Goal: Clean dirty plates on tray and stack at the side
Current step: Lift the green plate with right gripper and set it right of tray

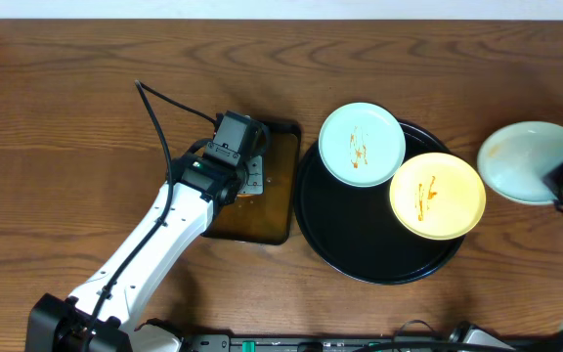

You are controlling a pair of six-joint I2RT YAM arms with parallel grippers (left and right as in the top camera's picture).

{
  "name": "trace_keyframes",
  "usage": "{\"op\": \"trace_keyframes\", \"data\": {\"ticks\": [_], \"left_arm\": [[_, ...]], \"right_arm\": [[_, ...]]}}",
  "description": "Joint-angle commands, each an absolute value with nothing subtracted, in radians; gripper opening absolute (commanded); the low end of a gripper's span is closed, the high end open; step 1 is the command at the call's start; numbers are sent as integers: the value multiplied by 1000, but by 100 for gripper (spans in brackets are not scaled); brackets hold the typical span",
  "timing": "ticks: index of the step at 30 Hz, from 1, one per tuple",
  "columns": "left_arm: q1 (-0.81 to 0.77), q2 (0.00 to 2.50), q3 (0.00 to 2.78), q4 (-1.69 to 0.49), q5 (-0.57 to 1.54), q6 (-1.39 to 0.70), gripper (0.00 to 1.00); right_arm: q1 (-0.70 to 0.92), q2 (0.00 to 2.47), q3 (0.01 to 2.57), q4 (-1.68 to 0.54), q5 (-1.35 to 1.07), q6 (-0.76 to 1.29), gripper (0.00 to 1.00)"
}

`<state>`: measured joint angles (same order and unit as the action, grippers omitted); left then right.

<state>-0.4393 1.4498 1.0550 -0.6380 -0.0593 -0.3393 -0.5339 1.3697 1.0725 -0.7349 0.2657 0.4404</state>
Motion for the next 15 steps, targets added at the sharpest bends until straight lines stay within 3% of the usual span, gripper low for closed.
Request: {"op": "trace_keyframes", "data": {"ticks": [1,10,12,15], "left_arm": [[-435,1453,1045,-640,-80,-333,8],[-435,1453,1045,-643,-80,-333,8],[-435,1453,1045,-643,-80,-333,8],[-435,1453,1045,-644,-80,-333,8]], "right_arm": [[-612,1427,1092,-713,200,487,1],[-679,1563,1092,-653,133,485,3],[-677,1566,1092,-646,68,471,18],[-666,1562,1092,-642,-113,358,31]]}}
